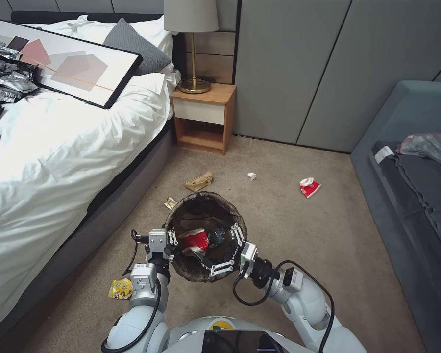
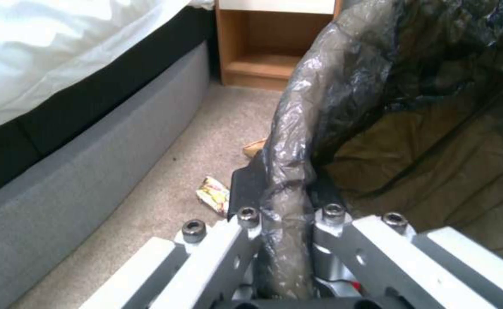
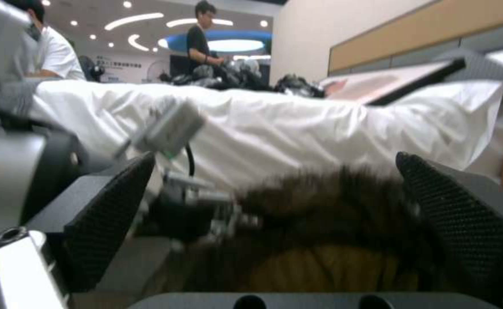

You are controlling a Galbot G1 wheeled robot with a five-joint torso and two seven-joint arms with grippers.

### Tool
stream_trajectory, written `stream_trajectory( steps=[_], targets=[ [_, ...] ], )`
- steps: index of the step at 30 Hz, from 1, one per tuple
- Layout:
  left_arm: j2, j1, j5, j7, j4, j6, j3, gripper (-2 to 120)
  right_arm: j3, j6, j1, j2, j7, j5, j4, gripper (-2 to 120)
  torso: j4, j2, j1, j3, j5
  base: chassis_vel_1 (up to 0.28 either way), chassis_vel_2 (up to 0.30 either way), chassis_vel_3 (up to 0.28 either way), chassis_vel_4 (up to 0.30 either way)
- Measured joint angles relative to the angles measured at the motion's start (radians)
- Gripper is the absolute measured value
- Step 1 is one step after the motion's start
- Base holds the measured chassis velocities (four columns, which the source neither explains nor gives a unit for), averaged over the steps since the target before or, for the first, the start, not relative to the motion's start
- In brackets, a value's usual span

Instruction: Pick up the trash bin, then pick up the garbage from the floor and place it into the trash bin.

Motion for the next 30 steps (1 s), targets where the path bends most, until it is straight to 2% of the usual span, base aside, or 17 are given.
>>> stream_trajectory(
  steps=[5,6,7,8,11,12,14,15,16,18,21,24,30],
  targets=[
    [0.0,0.0,0.0,0.0,0.0,0.0,0.0,3,0.023,0.006,-0.025,-0.001,0.056,-0.013,0.076,100,0.0,0.0,0.0,0.0,0.0,0.0,0.0,0.0,0.0],
    [0.0,0.0,0.0,0.0,0.0,0.0,0.0,3,0.04,0.003,-0.04,-0.001,0.127,-0.04,0.119,100,0.0,0.0,0.0,0.0,0.0,0.0,0.0,0.0,0.0],
    [0.0,0.0,0.0,0.0,0.0,0.0,0.0,3,0.062,-0.005,-0.061,0.003,0.25,-0.079,0.165,100,0.0,0.0,0.0,0.0,-0.0001,0.0,0.0,0.0,0.0],
    [0.0,0.0,0.0,0.0,0.0,0.0,0.0,3,0.062,-0.005,-0.061,0.003,0.25,-0.079,0.165,100,0.0,0.0,0.0,0.0,-0.0001,0.0,0.0,0.0,0.0],
    [0.0,0.0,0.0,0.0,0.0,0.0,0.0,3,0.111,-0.055,-0.128,0.024,0.53,-0.156,0.252,100,0.0,0.0,0.0,0.0,0.0,0.0,0.0,0.0,0.0],
    [0.0,0.0,0.0,0.0,0.0,0.0,0.0,3,0.111,-0.055,-0.128,0.024,0.53,-0.156,0.252,100,0.0,0.0,0.0,0.0,0.0,0.0,0.0,0.0,0.0],
    [0.0,0.0,0.0,0.0,0.0,0.0,0.0,3,0.138,-0.112,-0.194,0.048,0.697,-0.198,0.303,100,-0.0001,0.0,0.0,0.0,0.0,0.0,0.0,0.0,0.0],
    [0.0,0.0,0.0,0.0,0.0,0.0,0.0,3,0.138,-0.112,-0.194,0.048,0.697,-0.198,0.303,100,-0.0001,0.0,0.0,0.0,0.0,0.0,0.0,0.0,0.0],
    [0.0,0.0,0.0,0.0,0.0,0.0,0.0,3,0.143,-0.154,-0.239,0.07,0.798,-0.214,0.334,100,-0.0002,0.0,0.0,0.0,0.0,0.0,0.0,0.0,0.0],
    [0.0,0.0,0.0,0.0,0.0,0.0,0.0,3,0.154,-0.205,-0.305,0.11,0.895,-0.228,0.371,100,-0.0003,0.0,0.0,0.0,-0.0002,0.0,0.0,0.0,0.0],
    [0.0,0.0,0.0,0.0,0.0,0.0,0.0,3,0.178,-0.205,-0.349,0.151,0.945,-0.252,0.379,100,-0.0001,0.0,0.0,0.0,-0.0001,0.0,0.0,0.0,0.0],
    [0.0,0.0,0.0,0.0,0.0,0.0,0.0,3,0.219,-0.164,-0.388,0.196,0.956,-0.291,0.369,100,0.0,0.0,0.0,0.0,-0.0002,0.0,0.0,0.0,0.0],
    [0.0,0.0,0.0,0.0,0.0,0.0,0.0,3,0.269,-0.035,-0.446,0.28,0.928,-0.362,0.317,99,0.0,0.0,0.0,0.0,-0.0001,0.0,0.0,0.0,0.0]
  ],
)
